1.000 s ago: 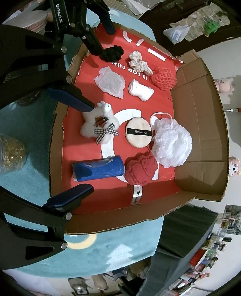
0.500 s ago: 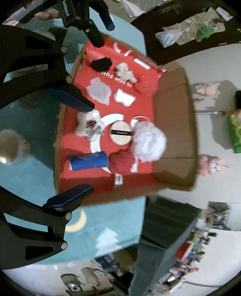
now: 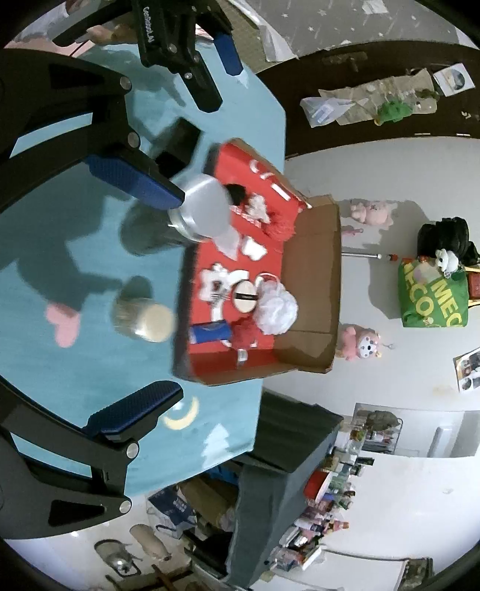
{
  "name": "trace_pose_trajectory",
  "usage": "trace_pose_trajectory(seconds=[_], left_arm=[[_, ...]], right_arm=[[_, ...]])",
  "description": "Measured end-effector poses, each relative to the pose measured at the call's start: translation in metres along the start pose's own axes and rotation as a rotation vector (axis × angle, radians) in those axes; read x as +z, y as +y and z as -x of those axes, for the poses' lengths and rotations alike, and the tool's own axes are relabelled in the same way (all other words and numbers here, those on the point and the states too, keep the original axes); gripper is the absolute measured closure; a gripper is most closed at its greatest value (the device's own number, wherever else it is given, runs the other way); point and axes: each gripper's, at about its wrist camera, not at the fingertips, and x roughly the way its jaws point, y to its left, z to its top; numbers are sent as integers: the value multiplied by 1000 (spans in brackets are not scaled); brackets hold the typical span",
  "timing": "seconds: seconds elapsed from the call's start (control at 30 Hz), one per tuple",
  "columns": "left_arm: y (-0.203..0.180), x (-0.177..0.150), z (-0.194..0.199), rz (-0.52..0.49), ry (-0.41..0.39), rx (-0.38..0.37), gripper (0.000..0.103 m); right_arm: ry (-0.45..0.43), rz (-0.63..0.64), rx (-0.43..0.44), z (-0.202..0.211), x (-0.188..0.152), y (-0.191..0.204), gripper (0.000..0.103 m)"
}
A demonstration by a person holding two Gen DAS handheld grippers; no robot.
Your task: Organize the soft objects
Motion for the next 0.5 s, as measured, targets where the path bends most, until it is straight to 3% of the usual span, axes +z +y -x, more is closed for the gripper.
trace_pose_trajectory(seconds=[0.27,0.5], left_arm=[[-11,-45,-19,-19,68,19,0],[-12,-71,-51,6,174,28,0]], right_arm=[[81,-38,-26,-22,-63,3,6],[152,-47,-48,-52,-95,3,6]])
